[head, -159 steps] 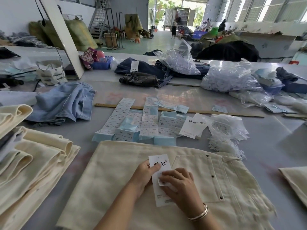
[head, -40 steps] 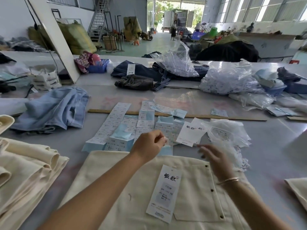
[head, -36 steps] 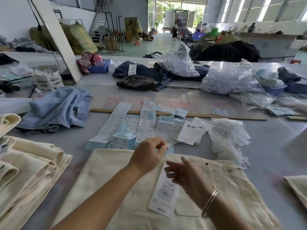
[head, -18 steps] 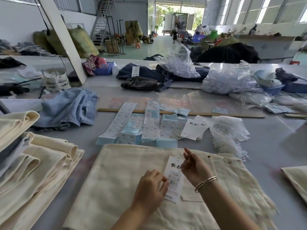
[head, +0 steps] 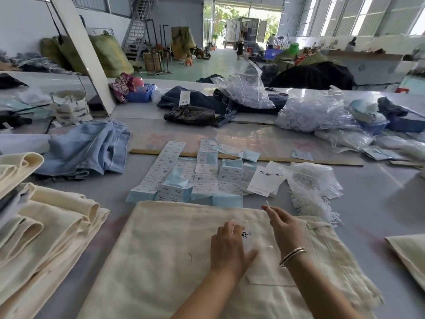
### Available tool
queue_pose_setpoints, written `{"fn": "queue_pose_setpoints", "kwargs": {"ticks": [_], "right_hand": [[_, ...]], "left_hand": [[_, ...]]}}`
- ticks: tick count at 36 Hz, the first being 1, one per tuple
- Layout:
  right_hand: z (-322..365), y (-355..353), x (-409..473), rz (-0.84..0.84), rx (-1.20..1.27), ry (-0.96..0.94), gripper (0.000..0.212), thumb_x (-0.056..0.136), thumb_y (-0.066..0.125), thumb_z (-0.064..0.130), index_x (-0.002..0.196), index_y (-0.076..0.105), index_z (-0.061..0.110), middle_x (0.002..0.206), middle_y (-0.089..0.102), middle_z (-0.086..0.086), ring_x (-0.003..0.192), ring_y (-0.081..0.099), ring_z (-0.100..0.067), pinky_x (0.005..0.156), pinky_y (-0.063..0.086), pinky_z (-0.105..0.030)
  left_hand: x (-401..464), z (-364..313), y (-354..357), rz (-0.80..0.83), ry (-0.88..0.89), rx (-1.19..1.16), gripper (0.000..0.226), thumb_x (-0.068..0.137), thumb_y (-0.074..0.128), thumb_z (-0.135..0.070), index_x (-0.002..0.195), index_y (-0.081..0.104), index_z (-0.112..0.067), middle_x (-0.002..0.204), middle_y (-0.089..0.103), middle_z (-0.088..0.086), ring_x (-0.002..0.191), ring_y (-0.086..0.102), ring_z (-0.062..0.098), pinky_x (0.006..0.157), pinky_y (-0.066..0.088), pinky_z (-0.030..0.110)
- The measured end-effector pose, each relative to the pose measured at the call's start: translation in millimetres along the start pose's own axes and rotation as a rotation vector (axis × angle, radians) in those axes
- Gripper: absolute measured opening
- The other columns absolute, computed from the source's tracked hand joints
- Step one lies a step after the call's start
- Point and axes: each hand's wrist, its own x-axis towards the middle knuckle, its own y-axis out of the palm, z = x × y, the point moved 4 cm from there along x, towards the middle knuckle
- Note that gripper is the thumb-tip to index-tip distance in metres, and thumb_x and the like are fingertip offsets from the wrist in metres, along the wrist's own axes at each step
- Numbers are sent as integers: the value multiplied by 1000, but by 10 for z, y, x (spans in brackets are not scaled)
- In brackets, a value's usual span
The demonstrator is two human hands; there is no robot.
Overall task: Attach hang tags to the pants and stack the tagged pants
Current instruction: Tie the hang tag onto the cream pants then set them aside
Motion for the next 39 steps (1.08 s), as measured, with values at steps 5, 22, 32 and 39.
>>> {"fn": "queue_pose_setpoints", "kwargs": {"ticks": [5,22,32,39], "right_hand": [[-192,3,-9,-36,-24,-33,16,91,60,12,86,76,11,60,61,16,56,52,7,56,36,-13],[279,376,-354,315,-288,-226,30,87,61,17,61,61,33,52,56,10,48,45,-2,48,33,-16],[213,405,-352,299,-363,-174,35,85,61,16,56,57,35,56,60,11,58,54,6,53,36,-13],[205,398,-334,299,-389,-167,33,86,58,17,57,57,33,58,59,12,61,53,6,54,37,-11]], "left_hand": [[43,89,-163,-45,-111,-275,39,86,55,-29,125,59,-25,114,69,3,102,63,21,85,47,26],[-93,327,-385,-75,-456,-1271,24,93,57,-8,105,69,-26,95,74,1,88,69,22,78,55,40],[-133,224,-438,-94,-330,-1198,26,95,57,-12,97,71,-34,96,74,-10,92,69,10,84,54,28],[-143,176,-439,-85,-253,-1190,32,95,54,-4,99,73,-29,100,74,-6,98,68,13,87,54,28]]}}
